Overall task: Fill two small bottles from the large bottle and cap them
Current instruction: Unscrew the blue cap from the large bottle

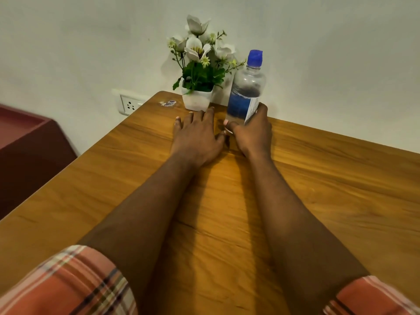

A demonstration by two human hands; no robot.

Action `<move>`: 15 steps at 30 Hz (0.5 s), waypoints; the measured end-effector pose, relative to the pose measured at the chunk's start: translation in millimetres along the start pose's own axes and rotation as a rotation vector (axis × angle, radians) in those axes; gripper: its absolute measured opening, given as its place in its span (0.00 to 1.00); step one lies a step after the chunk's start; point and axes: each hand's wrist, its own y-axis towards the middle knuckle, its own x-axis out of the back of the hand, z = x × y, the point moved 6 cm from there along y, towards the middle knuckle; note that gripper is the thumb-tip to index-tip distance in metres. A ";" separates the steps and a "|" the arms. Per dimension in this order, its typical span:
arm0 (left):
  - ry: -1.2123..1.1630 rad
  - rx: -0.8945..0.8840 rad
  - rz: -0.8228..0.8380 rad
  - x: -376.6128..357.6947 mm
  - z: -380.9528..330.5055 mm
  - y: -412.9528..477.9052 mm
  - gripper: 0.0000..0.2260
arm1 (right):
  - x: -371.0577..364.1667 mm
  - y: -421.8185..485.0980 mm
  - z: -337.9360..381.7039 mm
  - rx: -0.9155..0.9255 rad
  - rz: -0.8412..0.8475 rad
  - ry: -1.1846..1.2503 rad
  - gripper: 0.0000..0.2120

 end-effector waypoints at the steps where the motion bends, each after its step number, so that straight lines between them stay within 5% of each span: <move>1: 0.001 0.000 0.000 0.6 -0.2 -0.4 0.32 | 0.8 -0.5 0.1 0.000 0.000 0.004 0.37; 15: -0.046 -0.096 -0.044 23.8 -17.8 -46.5 0.34 | 27.2 -54.9 10.3 0.022 0.011 0.047 0.36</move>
